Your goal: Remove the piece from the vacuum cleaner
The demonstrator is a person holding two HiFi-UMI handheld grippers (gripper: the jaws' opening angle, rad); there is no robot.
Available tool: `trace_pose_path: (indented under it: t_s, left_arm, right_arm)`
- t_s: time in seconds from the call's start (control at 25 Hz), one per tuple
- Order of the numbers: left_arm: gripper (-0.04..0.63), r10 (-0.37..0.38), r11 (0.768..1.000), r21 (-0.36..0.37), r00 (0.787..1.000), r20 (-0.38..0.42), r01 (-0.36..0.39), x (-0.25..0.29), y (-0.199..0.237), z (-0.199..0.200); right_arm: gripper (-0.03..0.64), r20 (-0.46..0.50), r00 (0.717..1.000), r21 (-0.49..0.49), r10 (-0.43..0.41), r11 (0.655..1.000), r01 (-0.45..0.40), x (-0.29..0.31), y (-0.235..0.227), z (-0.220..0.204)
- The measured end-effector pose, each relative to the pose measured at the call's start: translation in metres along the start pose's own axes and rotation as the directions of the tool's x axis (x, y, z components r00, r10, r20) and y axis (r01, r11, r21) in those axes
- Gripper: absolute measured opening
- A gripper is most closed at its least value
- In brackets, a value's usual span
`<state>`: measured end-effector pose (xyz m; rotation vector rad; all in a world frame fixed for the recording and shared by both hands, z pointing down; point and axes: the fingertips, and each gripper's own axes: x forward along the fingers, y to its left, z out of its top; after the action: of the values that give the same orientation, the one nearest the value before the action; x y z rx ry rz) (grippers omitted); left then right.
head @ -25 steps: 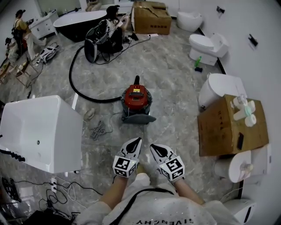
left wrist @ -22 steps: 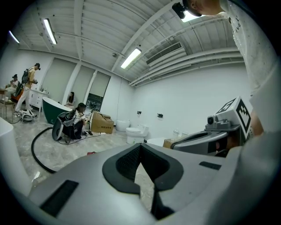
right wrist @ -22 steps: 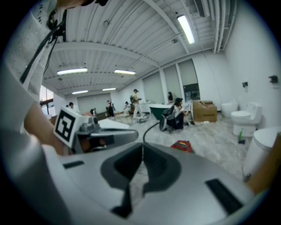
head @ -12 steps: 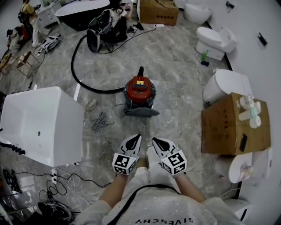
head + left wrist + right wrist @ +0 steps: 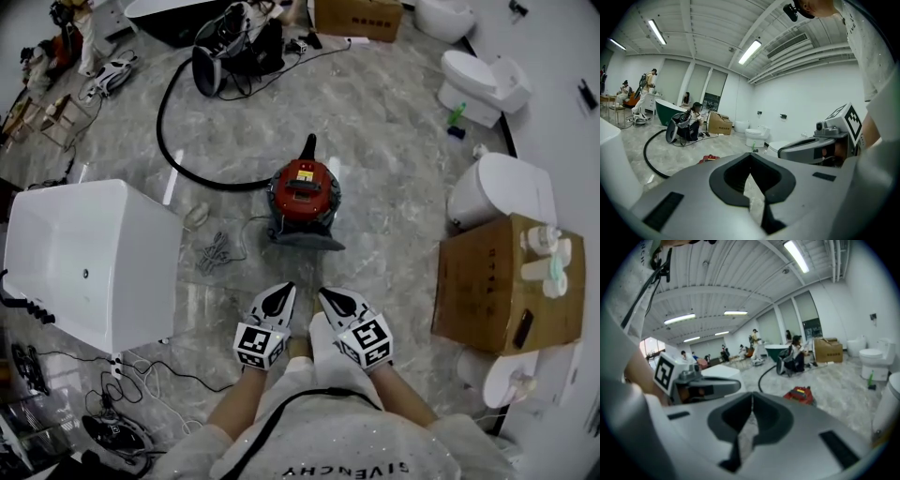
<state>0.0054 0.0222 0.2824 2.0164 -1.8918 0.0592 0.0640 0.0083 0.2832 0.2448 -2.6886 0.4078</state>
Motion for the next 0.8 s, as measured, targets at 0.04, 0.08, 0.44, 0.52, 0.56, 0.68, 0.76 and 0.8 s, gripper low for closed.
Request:
trace_pose_path:
  t_s: [0.04,0.08,0.44,0.52,0.56,0.68,0.76,0.8]
  left_arm:
    - [0.021,0.005,1.0,-0.004,1.0,-0.005,-0.005,0.008,0.003,0.001]
    - [0.021,0.008,1.0,-0.011,1.0,-0.009,-0.008,0.017,0.004,0.001]
    - [0.023,0.016,1.0,-0.016,0.998,-0.056,-0.017,0.095,0.022,0.0]
    - [0.023,0.02,1.0,-0.016,0.997,-0.075,-0.021,0.107,0.027,-0.005]
    - [0.023,0.022,1.0,-0.019,0.996,-0.086,-0.024,0.111,0.029,-0.008]
    - [0.023,0.036,0.998,-0.039,0.993,-0.11,-0.04,0.122,0.033,-0.019]
    - [0.023,0.043,0.997,-0.058,0.992,-0.121,-0.051,0.13,0.036,-0.026]
    - [0.023,0.045,0.996,-0.068,0.991,-0.129,-0.054,0.133,0.038,-0.03]
  right_arm:
    - [0.015,-0.007,1.0,0.004,0.006,1.0,-0.006,0.003,-0.006,0.0]
    - [0.015,-0.015,1.0,0.009,0.01,1.0,-0.01,0.006,-0.013,0.0]
    - [0.015,-0.054,0.998,0.044,0.029,0.999,-0.027,0.035,-0.08,-0.001]
    - [0.015,-0.06,0.998,0.052,0.035,0.998,-0.031,0.043,-0.095,-0.005]
    - [0.015,-0.066,0.997,0.062,0.037,0.998,-0.033,0.046,-0.101,-0.008]
    - [0.015,-0.078,0.996,0.106,0.045,0.994,-0.037,0.053,-0.116,-0.019]
    - [0.015,-0.083,0.995,0.13,0.05,0.991,-0.039,0.06,-0.122,-0.027]
    - [0.015,-0.086,0.995,0.14,0.052,0.989,-0.04,0.064,-0.124,-0.032]
